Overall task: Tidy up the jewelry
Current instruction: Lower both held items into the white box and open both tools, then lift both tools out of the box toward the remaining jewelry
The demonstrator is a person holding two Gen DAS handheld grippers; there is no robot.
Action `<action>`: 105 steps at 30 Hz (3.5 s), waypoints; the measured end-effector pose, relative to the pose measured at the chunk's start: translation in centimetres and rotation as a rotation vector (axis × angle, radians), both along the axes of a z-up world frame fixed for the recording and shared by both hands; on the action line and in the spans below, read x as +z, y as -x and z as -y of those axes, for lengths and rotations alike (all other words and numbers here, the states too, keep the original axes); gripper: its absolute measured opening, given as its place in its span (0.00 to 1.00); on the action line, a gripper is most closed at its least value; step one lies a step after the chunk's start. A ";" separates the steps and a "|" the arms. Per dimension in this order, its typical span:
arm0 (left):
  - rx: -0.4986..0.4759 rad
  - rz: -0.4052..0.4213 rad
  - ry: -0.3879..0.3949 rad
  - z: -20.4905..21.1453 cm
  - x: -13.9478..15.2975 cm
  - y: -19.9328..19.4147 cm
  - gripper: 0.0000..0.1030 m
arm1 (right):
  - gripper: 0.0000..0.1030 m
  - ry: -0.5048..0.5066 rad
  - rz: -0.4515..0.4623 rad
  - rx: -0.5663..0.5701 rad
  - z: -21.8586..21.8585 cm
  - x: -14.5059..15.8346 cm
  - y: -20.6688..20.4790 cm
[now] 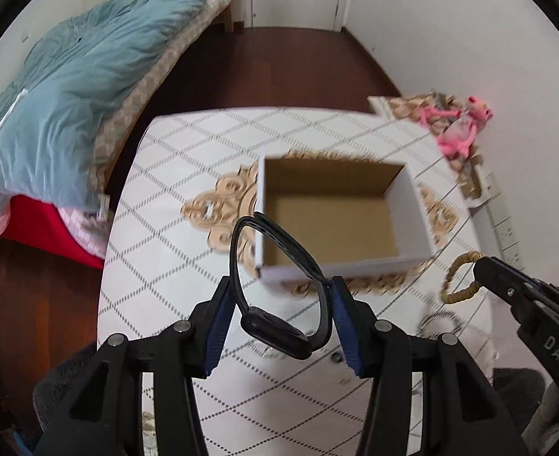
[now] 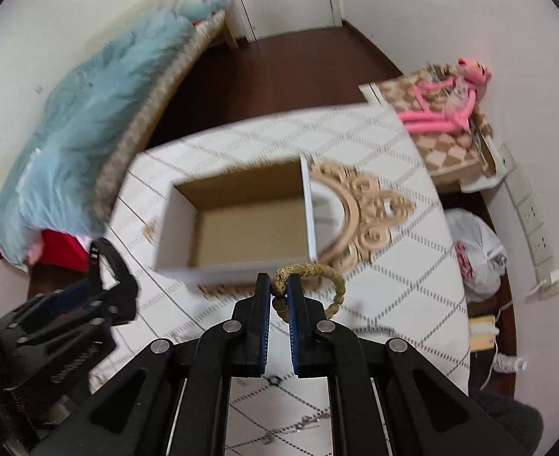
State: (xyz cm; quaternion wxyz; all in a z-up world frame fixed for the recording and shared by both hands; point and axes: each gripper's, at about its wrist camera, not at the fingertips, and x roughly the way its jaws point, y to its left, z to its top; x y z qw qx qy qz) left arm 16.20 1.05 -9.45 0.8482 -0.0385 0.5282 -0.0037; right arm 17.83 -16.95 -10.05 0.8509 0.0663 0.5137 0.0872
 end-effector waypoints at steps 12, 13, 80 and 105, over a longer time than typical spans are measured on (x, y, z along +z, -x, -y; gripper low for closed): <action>-0.038 -0.001 0.075 -0.1 1.0 -6.3 0.45 | 0.09 -0.041 -0.028 0.067 -1.2 1.5 -7.9; -0.038 -0.016 0.085 -0.2 0.5 -7.0 0.45 | 0.09 -0.042 -0.051 0.073 -1.4 0.8 -8.8; 0.107 0.161 -0.148 -2.5 7.9 3.9 0.96 | 0.92 0.218 0.097 0.021 -2.0 7.0 2.3; 0.166 -0.065 -0.228 -1.6 -7.3 5.8 0.96 | 0.68 0.163 -0.278 -0.265 10.3 -13.6 1.9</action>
